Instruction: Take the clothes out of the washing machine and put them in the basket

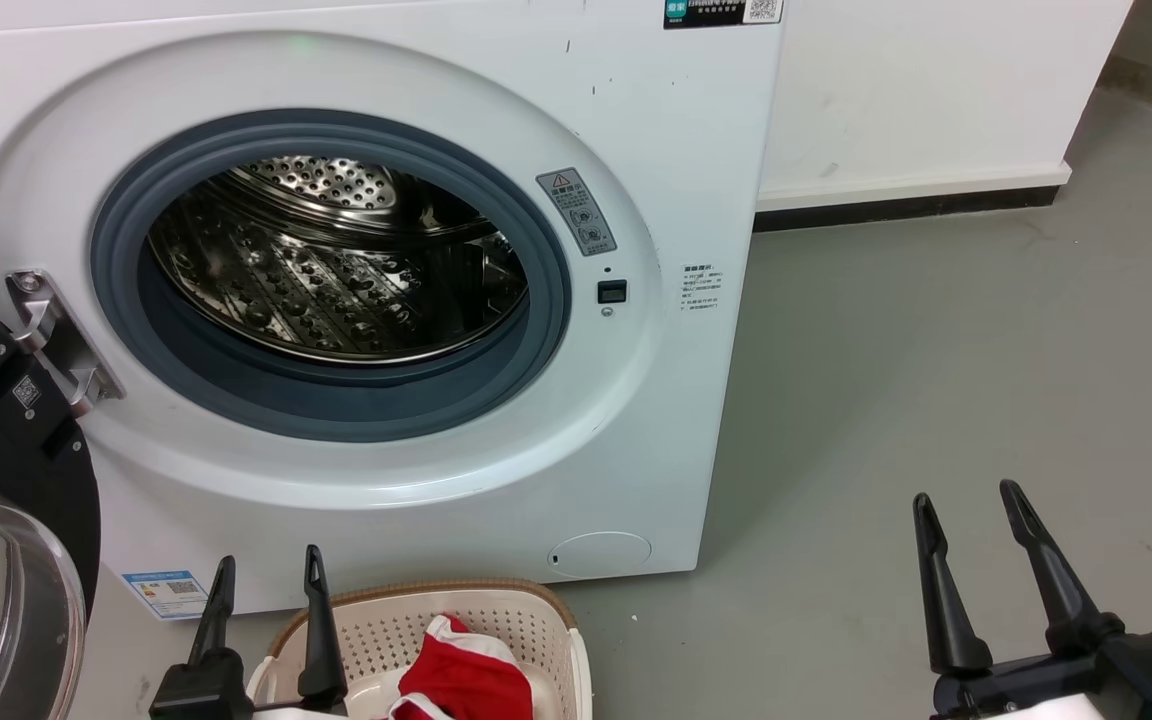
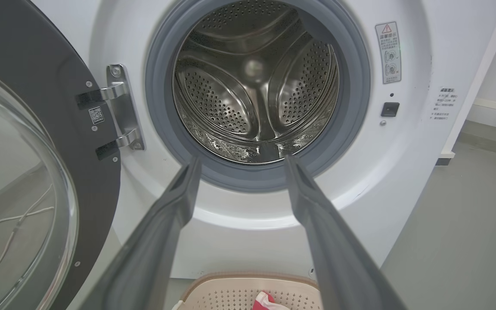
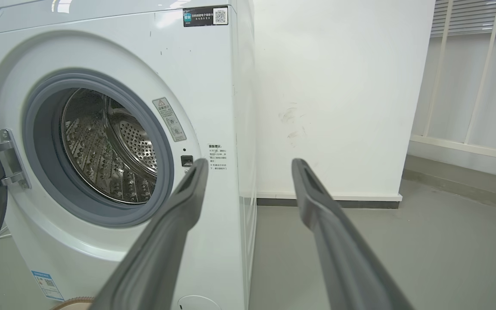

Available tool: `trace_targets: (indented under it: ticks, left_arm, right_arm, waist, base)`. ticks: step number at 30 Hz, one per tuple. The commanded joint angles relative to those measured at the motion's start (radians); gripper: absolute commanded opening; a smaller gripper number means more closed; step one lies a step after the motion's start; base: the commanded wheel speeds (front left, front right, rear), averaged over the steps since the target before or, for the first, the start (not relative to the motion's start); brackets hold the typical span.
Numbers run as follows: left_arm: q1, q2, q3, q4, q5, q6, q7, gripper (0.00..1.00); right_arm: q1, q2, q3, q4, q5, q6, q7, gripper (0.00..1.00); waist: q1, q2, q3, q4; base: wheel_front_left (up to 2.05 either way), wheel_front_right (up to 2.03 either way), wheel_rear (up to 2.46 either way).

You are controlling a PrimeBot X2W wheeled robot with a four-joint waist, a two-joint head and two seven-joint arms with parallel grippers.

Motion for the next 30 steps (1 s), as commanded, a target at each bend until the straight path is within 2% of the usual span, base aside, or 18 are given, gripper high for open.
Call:
trace_targets:
  ticks: [1,10,30]
  left_arm:
    - [0.013,-0.001,-0.003,-0.017,-0.006,0.008,-0.003,1.00]
    - [0.025,-0.001,-0.006,-0.047,-0.009,0.019,-0.003,1.00]
    - [0.021,-0.001,0.013,-0.028,0.006,0.001,-0.003,1.00]
  right_arm:
    - [0.018,0.000,-0.003,-0.004,0.007,-0.001,-0.002,1.00]
    - [0.025,0.000,-0.012,-0.016,0.016,-0.001,-0.002,1.00]
    - [0.019,0.000,-0.007,-0.005,0.024,-0.001,-0.002,1.00]
  waist:
    - [0.0001,0.0000,-0.001,-0.001]
    - [0.0001,0.0000,0.002,0.000]
    - [0.0001,0.0000,0.006,0.003]
  base:
    - [0.00,0.00,0.00]
    - [0.00,0.00,0.00]
    - [0.00,0.00,0.00]
